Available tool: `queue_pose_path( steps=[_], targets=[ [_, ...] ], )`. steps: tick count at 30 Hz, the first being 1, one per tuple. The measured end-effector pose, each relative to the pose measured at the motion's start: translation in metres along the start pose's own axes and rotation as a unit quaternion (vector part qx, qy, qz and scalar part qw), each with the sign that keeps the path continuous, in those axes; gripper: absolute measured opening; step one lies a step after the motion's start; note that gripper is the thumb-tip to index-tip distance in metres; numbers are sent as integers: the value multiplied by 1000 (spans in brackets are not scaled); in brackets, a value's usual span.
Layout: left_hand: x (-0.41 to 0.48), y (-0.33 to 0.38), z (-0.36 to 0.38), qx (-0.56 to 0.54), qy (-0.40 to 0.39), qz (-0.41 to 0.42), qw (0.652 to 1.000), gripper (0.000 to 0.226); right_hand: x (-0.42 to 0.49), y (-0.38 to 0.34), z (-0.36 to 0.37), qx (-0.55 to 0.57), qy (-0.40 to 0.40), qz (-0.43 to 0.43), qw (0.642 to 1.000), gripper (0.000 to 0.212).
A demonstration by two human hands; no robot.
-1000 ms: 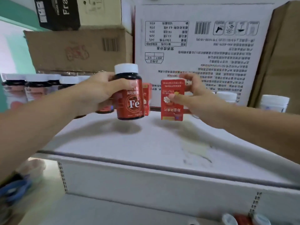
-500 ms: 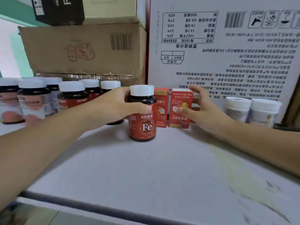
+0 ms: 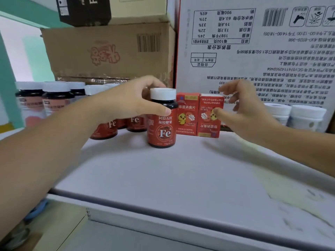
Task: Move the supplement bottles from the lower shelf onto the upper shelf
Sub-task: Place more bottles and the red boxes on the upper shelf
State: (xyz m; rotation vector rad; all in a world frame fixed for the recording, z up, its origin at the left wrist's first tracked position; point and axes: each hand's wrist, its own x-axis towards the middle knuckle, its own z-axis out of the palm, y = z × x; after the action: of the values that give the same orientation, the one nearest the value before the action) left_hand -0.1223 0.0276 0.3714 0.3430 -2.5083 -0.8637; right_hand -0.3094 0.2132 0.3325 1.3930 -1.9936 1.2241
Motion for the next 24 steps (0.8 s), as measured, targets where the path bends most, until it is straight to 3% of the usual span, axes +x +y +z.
queue_pose_path(
  steps=[5,9,15,24],
  targets=[
    [-9,17,-33,201,-35,-18,979,48,-23,-41,3,-39,-231,-20,972,25],
    [-17,22,-51,303,-52,-15,952,53,-37,-57,12,-104,-328,-30,938,39],
    [-19,4,-59,331,-19,5,943,52,-45,-59,33,-77,-395,-52,914,40],
    [-19,-11,-65,363,-22,10,931,59,-46,-47,41,-68,-389,-66,916,37]
  ],
)
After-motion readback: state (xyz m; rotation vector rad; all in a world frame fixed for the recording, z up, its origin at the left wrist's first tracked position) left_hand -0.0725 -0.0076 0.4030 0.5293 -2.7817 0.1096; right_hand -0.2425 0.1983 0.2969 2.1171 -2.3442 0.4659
